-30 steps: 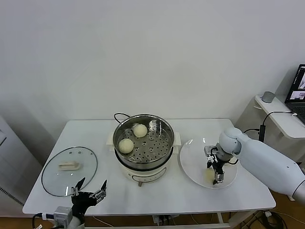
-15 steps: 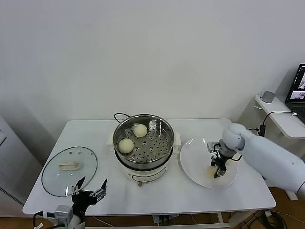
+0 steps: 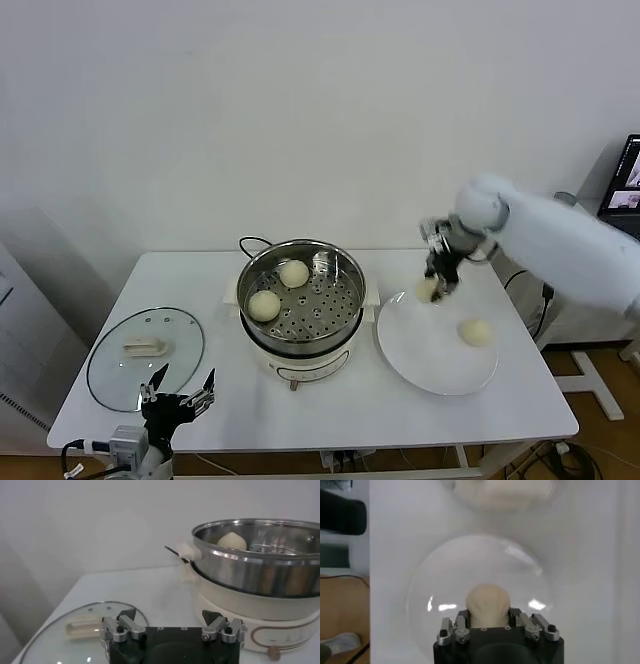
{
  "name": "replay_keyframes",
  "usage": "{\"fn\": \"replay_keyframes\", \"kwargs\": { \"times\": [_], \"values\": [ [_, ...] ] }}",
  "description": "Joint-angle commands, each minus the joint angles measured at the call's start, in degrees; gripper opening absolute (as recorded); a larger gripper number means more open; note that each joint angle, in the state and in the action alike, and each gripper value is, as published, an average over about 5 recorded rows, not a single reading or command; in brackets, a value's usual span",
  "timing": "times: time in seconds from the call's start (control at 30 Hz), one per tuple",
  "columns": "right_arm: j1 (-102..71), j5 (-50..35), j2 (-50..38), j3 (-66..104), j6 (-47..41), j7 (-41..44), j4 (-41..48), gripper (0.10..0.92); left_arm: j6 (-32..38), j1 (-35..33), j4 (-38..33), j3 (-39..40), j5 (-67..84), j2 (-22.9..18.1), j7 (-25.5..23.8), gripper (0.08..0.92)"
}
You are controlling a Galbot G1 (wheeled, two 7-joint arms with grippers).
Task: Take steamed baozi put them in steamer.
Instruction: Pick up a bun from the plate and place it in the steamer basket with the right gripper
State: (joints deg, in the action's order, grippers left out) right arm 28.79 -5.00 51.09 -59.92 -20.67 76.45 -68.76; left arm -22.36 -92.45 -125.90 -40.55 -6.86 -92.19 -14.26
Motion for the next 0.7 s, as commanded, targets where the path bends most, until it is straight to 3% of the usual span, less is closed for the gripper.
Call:
{"fn": "replay_keyframes", "kwargs": {
  "times": [0.03, 0.2, 0.33, 0.47, 0.7],
  "values": [
    [16.71, -13.62, 16.42, -10.39, 1.45, 2.29, 6.02, 0.464, 0.39, 0.58, -0.8, -0.43, -0.63, -2.81, 0.52, 0.823],
    [15.65, -19.95, 22.43, -11.0, 19.11, 8.4, 11.39, 0.428, 0.36, 0.89, -1.1, -0.21, 0.03, -2.81, 0.62, 0.823],
    [13.11, -20.28, 23.86, -12.23, 33.8, 9.36, 11.29, 0.418, 0.39, 0.84, -1.55, 0.04, 0.03, -2.81, 0.66, 0.823],
    [9.89, -11.81, 24.01, -12.19, 46.38, 8.12, 8.43, 0.416, 0.51, 0.68, -1.75, 0.31, -0.22, -2.81, 0.81, 0.823],
    [3.47, 10.27, 26.09, -5.4, 64.39, 3.18, 5.55, 0.422, 0.62, 0.38, -2.08, 0.66, -0.46, -2.81, 0.9, 0.823]
  ]
}}
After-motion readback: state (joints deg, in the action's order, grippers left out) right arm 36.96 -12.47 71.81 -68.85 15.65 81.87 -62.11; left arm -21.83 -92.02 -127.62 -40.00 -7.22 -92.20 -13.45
